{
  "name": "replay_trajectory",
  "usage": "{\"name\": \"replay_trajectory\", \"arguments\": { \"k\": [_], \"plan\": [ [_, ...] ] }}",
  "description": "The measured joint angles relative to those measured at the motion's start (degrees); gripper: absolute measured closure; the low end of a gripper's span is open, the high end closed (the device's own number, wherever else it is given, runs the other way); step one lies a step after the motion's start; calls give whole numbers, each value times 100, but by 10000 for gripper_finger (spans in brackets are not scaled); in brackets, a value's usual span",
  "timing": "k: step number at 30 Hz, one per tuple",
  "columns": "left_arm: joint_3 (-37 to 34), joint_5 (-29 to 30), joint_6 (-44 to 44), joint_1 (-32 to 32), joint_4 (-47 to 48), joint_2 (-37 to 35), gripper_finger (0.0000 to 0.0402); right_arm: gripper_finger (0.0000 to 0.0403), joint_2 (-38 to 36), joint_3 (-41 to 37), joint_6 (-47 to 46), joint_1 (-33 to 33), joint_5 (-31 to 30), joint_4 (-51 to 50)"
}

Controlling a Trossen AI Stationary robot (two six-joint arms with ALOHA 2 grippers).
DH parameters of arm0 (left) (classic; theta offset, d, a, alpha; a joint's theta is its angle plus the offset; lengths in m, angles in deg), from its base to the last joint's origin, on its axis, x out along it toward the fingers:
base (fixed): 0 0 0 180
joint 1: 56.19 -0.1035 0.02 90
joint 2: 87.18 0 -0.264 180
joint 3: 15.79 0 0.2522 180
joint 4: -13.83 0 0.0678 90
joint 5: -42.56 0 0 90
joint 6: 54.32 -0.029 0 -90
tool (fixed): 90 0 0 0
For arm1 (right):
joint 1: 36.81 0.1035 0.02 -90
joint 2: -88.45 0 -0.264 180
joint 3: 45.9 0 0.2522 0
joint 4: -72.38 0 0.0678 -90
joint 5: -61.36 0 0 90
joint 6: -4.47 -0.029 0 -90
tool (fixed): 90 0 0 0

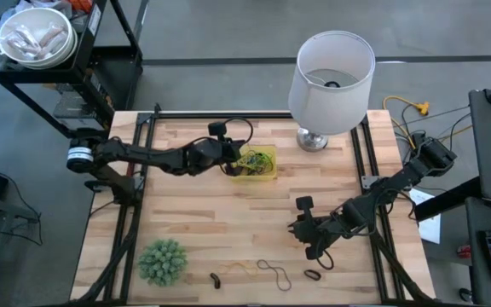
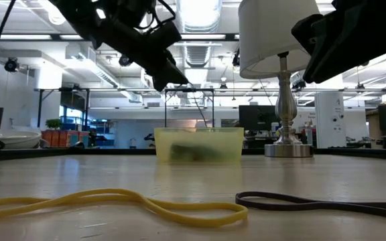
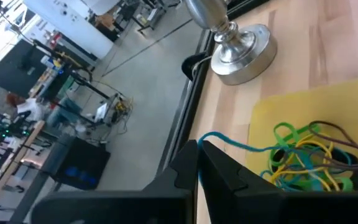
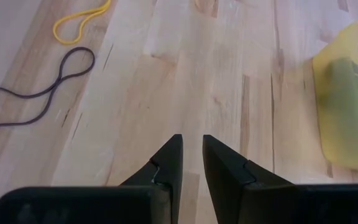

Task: Pick and place rubber bands into bin
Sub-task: Put the blue rubber band into the yellow bin, then put the black rubber band into the yellow bin

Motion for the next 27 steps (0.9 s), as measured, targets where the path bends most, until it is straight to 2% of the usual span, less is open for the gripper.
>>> {"name": "replay_trajectory", "arguments": {
  "k": [9,12,22,27],
  "plan": [
    [-29,-84,214,0,27,0,402,346,0,-3,0,0,-85,18],
    [-32,-275,334,-32,136,0,399,346,0,-5,0,0,-85,26],
    [-10,-363,337,-51,205,248,319,346,0,-8,0,1,-85,55],
    [-12,-354,416,41,373,304,306,346,0,-27,0,0,-86,64]
  ]
}}
